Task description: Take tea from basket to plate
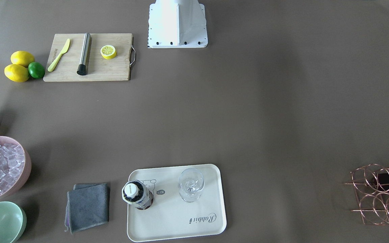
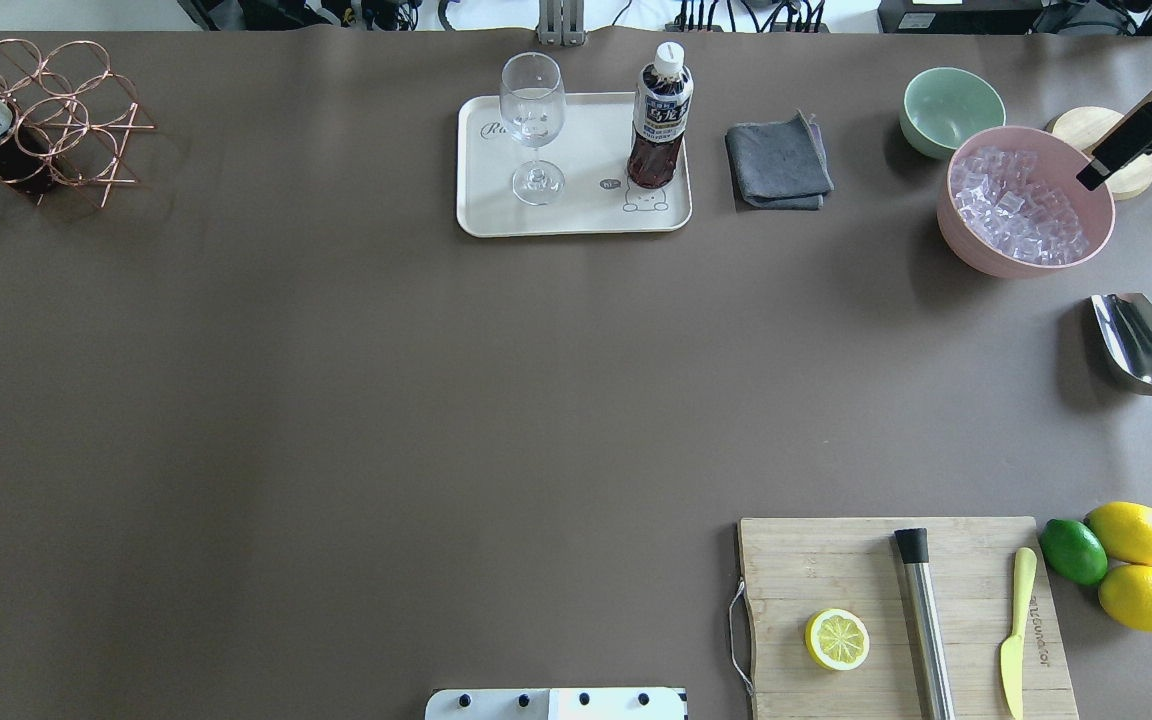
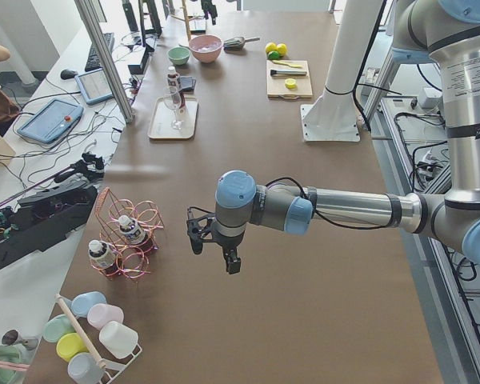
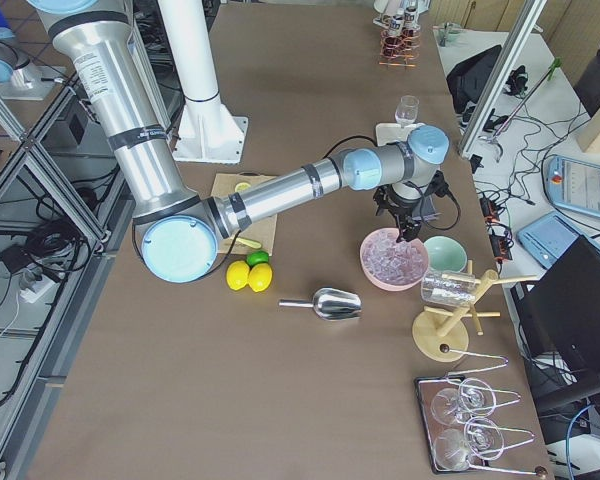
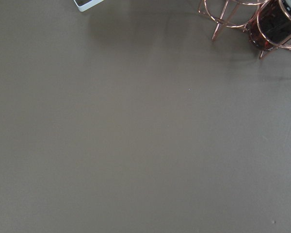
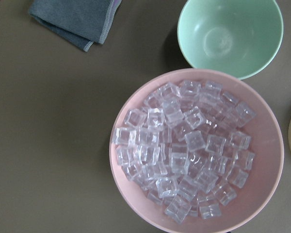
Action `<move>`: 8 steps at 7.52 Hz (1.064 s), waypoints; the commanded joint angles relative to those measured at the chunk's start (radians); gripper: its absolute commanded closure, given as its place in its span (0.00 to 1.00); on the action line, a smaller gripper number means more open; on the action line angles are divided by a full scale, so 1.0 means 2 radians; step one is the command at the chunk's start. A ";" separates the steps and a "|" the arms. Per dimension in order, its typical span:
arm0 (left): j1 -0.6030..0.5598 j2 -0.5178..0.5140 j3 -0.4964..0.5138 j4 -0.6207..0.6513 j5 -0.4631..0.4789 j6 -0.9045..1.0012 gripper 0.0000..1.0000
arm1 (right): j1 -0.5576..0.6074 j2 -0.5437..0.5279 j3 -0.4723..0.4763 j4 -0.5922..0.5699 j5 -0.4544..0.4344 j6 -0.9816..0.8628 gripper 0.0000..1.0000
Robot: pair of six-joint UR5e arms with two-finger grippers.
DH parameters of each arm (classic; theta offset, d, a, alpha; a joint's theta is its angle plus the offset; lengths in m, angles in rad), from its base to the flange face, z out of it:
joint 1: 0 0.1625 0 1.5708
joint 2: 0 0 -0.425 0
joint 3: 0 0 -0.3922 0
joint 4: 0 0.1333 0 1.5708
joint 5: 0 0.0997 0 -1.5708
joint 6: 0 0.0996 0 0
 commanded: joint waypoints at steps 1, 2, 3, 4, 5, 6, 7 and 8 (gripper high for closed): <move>0.005 -0.002 0.018 0.000 -0.007 -0.009 0.02 | 0.001 -0.107 0.121 -0.047 -0.002 0.069 0.00; 0.005 -0.002 0.018 0.000 -0.007 -0.007 0.02 | 0.002 -0.140 0.136 -0.047 -0.003 0.077 0.00; 0.006 -0.003 0.018 -0.001 -0.005 0.003 0.02 | 0.012 -0.170 0.144 -0.046 -0.002 0.074 0.00; 0.019 -0.003 0.010 0.004 -0.008 0.040 0.02 | 0.026 -0.197 0.145 -0.045 -0.003 0.073 0.00; 0.021 0.002 -0.009 0.007 -0.009 0.049 0.02 | 0.044 -0.208 0.129 -0.041 -0.002 0.067 0.00; 0.038 0.002 -0.009 0.007 -0.009 0.064 0.02 | 0.068 -0.208 0.096 -0.019 -0.004 0.025 0.00; 0.043 0.003 -0.008 0.007 -0.009 0.103 0.02 | 0.090 -0.208 0.070 -0.012 -0.004 -0.004 0.00; 0.043 0.003 -0.009 0.018 -0.010 0.127 0.02 | 0.111 -0.209 0.046 -0.011 -0.004 -0.019 0.00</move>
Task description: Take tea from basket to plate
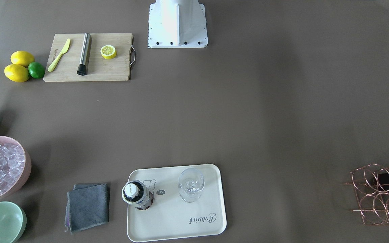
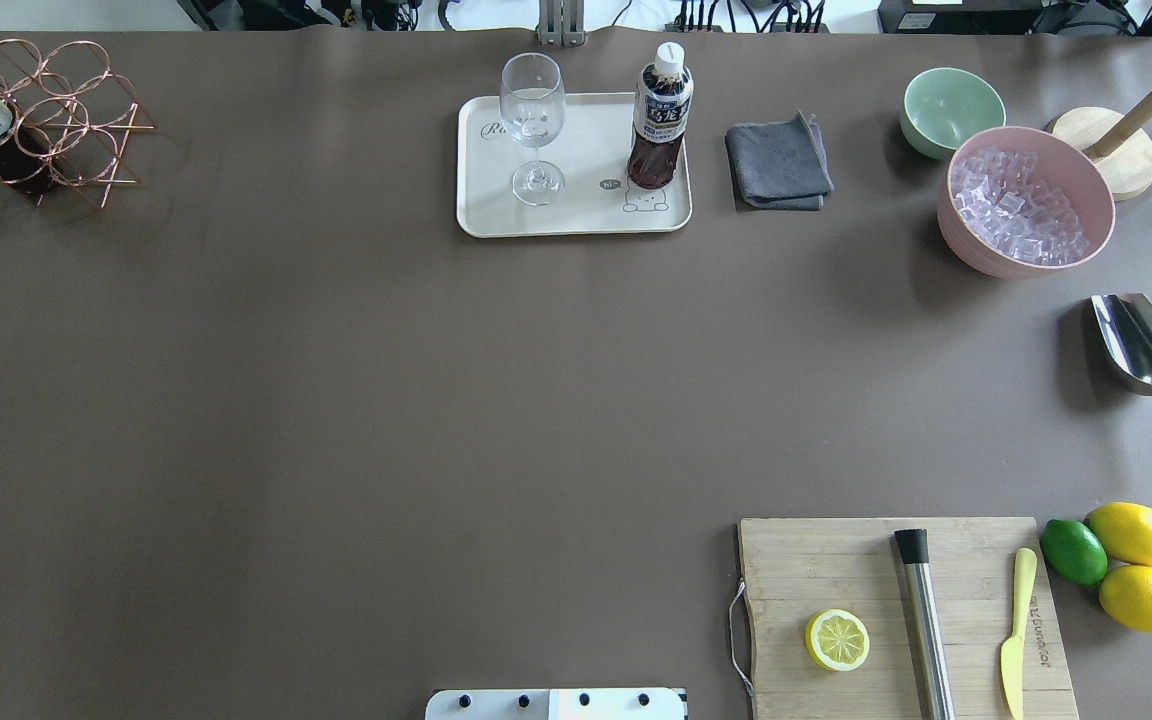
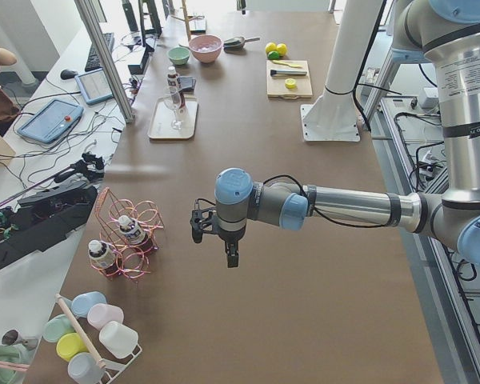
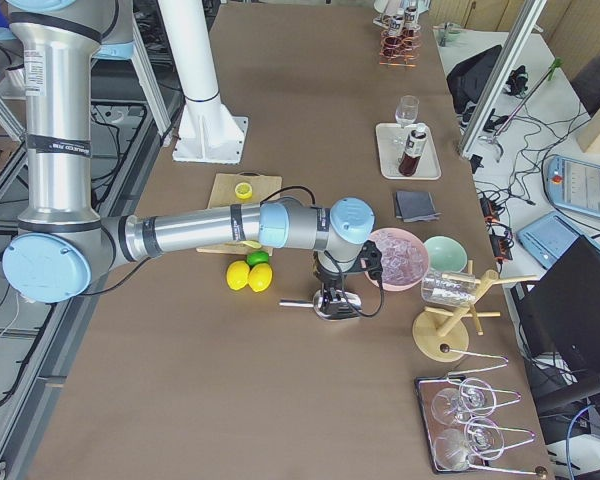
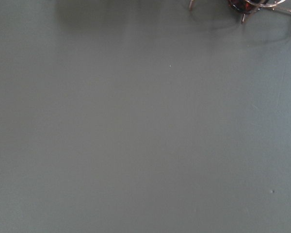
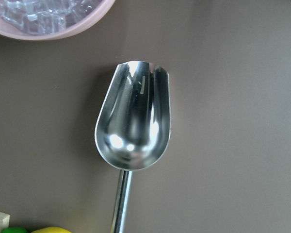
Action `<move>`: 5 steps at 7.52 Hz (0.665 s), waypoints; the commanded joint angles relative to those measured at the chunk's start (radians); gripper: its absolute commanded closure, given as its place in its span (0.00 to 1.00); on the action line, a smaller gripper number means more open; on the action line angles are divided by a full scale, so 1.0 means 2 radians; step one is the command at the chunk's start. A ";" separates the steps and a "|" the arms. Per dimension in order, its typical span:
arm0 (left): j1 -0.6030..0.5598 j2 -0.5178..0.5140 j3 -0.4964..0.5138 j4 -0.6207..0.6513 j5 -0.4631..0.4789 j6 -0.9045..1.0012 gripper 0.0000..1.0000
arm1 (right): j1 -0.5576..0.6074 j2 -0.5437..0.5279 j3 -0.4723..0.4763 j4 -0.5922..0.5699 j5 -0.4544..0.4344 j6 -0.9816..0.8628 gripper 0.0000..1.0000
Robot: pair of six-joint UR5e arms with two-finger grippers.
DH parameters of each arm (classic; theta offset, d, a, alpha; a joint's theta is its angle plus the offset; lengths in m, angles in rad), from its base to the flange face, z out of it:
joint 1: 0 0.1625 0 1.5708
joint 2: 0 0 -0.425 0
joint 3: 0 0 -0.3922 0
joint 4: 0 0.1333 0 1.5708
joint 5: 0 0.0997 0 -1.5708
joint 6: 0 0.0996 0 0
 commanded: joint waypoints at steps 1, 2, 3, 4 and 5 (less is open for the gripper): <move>0.004 -0.002 -0.012 0.039 -0.010 0.076 0.02 | 0.053 -0.003 -0.058 0.014 -0.003 -0.070 0.00; 0.001 -0.009 -0.015 0.083 -0.019 0.099 0.02 | 0.057 -0.005 -0.059 0.021 -0.019 -0.072 0.00; 0.001 -0.019 -0.020 0.109 -0.019 0.102 0.02 | 0.059 -0.006 -0.059 0.035 -0.032 -0.071 0.00; 0.004 -0.019 -0.016 0.109 -0.015 0.105 0.02 | 0.058 -0.007 -0.066 0.044 -0.038 -0.069 0.00; 0.001 -0.014 -0.018 0.107 -0.015 0.110 0.02 | 0.058 -0.005 -0.078 0.049 -0.038 -0.069 0.00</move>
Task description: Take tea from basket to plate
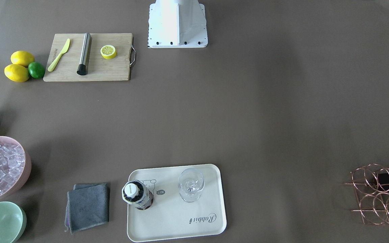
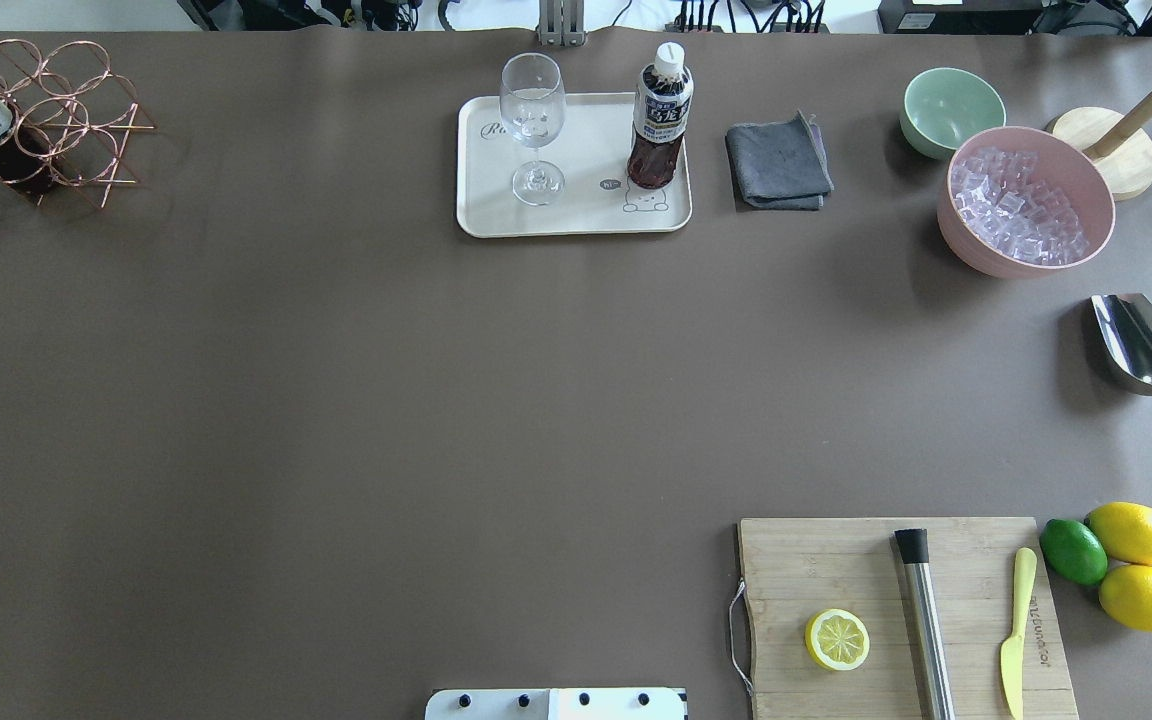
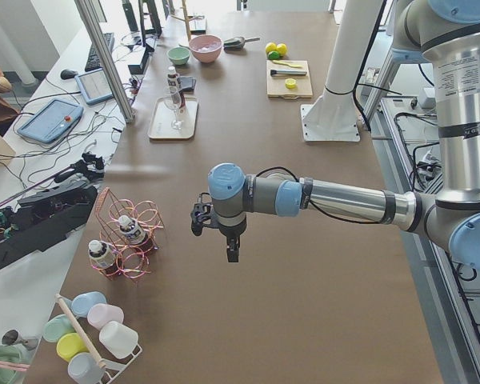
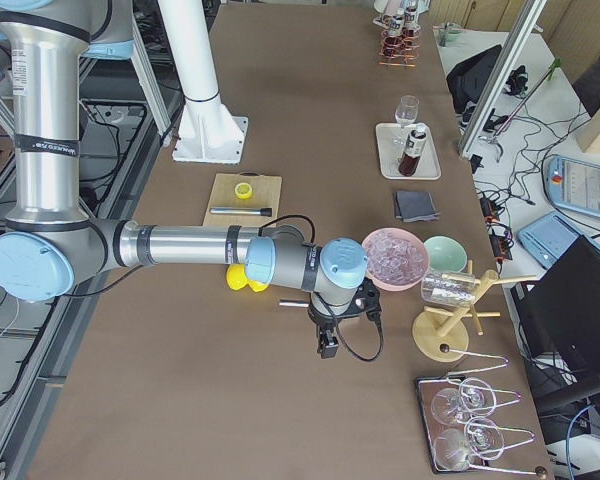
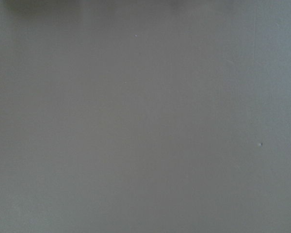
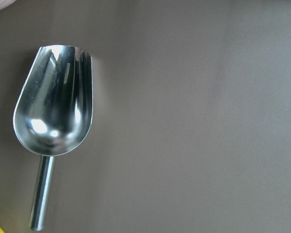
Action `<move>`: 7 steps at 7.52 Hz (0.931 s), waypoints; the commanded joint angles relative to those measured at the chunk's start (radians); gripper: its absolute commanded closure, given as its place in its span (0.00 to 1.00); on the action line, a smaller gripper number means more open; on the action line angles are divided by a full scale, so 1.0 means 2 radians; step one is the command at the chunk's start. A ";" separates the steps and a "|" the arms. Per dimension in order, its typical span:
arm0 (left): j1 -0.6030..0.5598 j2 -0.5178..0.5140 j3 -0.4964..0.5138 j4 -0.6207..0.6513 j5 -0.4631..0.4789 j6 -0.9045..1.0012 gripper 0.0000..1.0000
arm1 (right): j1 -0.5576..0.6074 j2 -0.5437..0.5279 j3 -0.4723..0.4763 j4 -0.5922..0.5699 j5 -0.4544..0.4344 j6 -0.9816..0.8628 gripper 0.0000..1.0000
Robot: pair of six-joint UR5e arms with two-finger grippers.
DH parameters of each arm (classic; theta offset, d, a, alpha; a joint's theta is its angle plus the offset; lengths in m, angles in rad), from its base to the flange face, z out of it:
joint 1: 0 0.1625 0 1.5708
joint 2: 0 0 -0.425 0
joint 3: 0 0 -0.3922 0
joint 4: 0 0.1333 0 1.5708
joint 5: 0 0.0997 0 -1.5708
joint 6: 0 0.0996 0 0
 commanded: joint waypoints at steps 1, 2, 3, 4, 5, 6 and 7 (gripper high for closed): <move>-0.003 0.006 0.003 0.008 0.002 0.046 0.02 | 0.001 0.000 -0.022 0.033 -0.008 0.001 0.00; -0.013 0.013 0.001 0.008 -0.001 0.048 0.02 | 0.001 0.002 -0.022 0.038 -0.007 0.001 0.00; -0.017 0.013 0.005 0.008 0.002 0.048 0.02 | 0.001 0.008 -0.021 0.038 -0.007 0.015 0.00; -0.018 0.015 0.011 0.008 0.003 0.048 0.02 | 0.002 0.010 -0.020 0.038 -0.006 0.058 0.00; -0.019 0.015 0.018 0.008 0.004 0.048 0.02 | 0.002 0.010 -0.012 0.038 -0.006 0.116 0.00; -0.019 0.014 0.020 0.008 0.004 0.048 0.02 | 0.002 0.010 -0.011 0.038 -0.007 0.152 0.00; -0.020 0.015 0.022 0.008 0.004 0.048 0.02 | 0.002 0.010 -0.010 0.038 -0.007 0.156 0.00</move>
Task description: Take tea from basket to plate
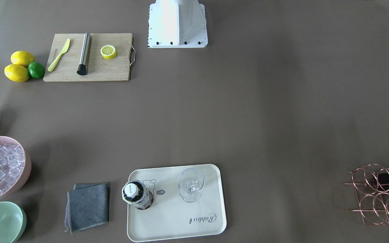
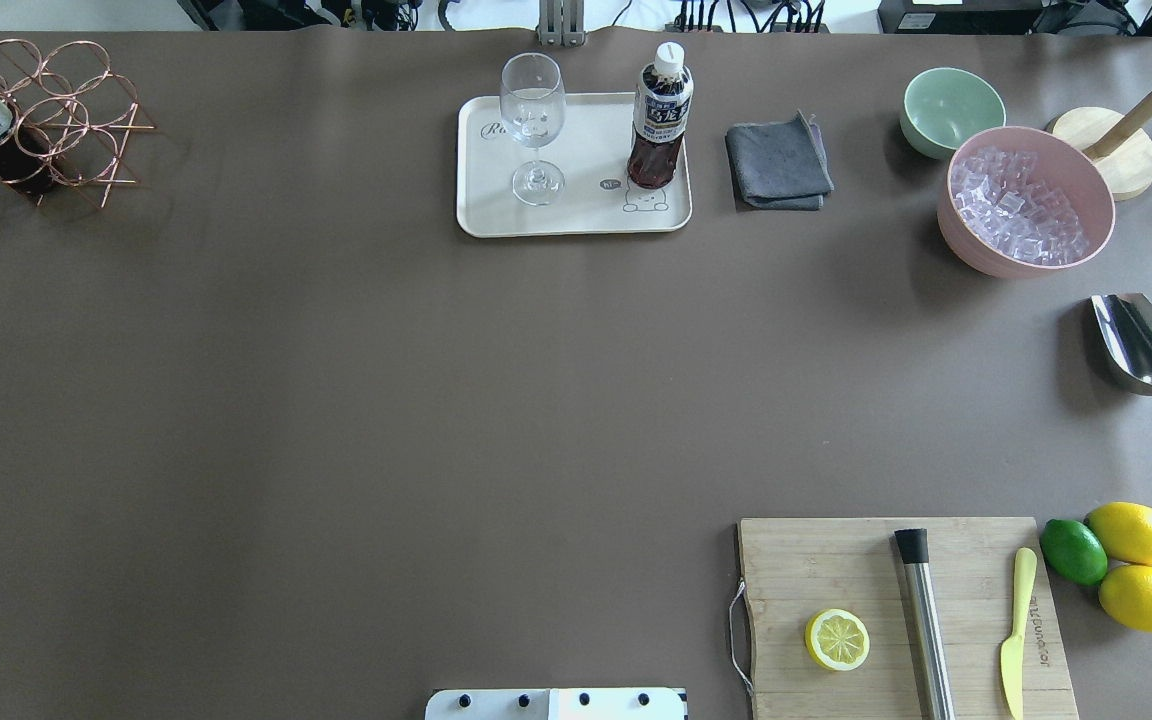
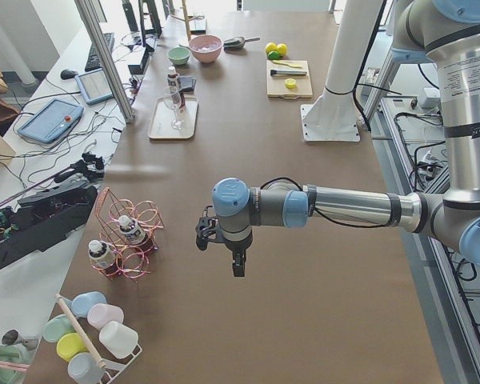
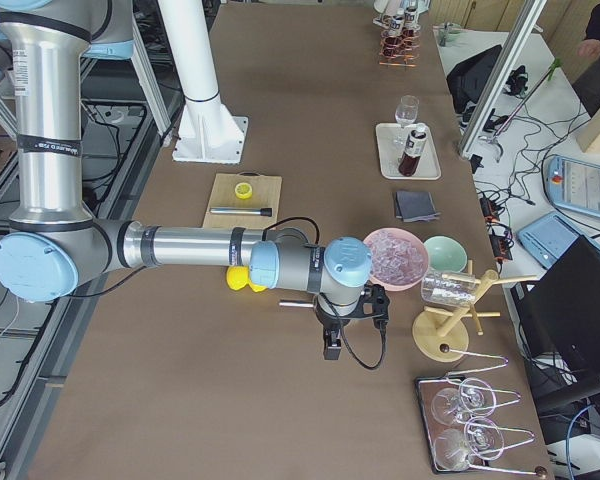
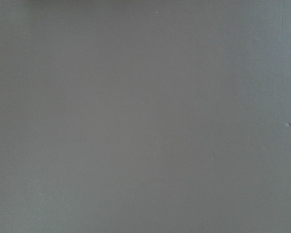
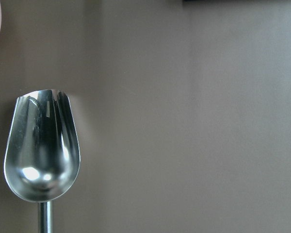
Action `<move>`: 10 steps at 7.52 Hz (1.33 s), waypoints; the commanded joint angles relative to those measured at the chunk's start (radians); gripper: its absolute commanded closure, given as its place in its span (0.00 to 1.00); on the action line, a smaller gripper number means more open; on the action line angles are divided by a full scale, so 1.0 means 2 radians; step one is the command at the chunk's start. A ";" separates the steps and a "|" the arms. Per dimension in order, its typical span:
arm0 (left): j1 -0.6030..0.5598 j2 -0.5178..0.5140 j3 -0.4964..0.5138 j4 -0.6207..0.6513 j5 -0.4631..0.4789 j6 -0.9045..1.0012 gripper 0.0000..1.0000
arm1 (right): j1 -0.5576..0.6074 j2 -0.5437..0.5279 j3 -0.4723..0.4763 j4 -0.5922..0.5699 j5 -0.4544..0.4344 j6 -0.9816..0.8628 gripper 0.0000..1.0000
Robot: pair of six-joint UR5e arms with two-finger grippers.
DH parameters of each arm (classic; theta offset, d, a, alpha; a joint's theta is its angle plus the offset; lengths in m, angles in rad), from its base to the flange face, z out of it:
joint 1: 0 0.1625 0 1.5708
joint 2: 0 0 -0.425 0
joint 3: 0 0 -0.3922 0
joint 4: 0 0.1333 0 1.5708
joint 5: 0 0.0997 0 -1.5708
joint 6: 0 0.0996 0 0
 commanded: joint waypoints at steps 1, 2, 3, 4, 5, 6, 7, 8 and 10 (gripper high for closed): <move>-0.001 0.000 0.005 0.000 0.000 -0.001 0.02 | 0.000 0.000 0.002 0.000 0.000 0.038 0.00; -0.001 0.000 0.004 0.000 -0.001 -0.001 0.02 | 0.000 0.000 0.002 0.000 -0.001 0.037 0.00; -0.005 0.001 0.005 0.001 -0.001 -0.001 0.02 | 0.000 0.000 0.001 0.000 -0.001 0.037 0.00; -0.010 0.001 0.005 0.001 0.000 -0.001 0.02 | 0.000 0.000 0.001 0.001 -0.002 0.037 0.00; -0.011 0.001 0.006 0.001 0.000 0.000 0.02 | 0.000 0.000 -0.001 0.001 -0.002 0.037 0.00; -0.011 0.001 0.006 0.001 0.000 0.000 0.02 | 0.000 0.000 -0.001 0.001 -0.002 0.037 0.00; -0.012 0.003 0.006 0.001 0.000 0.000 0.02 | 0.000 0.000 -0.002 0.001 -0.002 0.037 0.00; -0.013 0.007 0.006 0.001 0.000 0.000 0.02 | 0.000 0.000 -0.002 0.001 -0.002 0.037 0.00; -0.017 0.007 0.005 0.001 0.000 0.000 0.02 | 0.000 0.000 -0.003 0.000 -0.002 0.037 0.00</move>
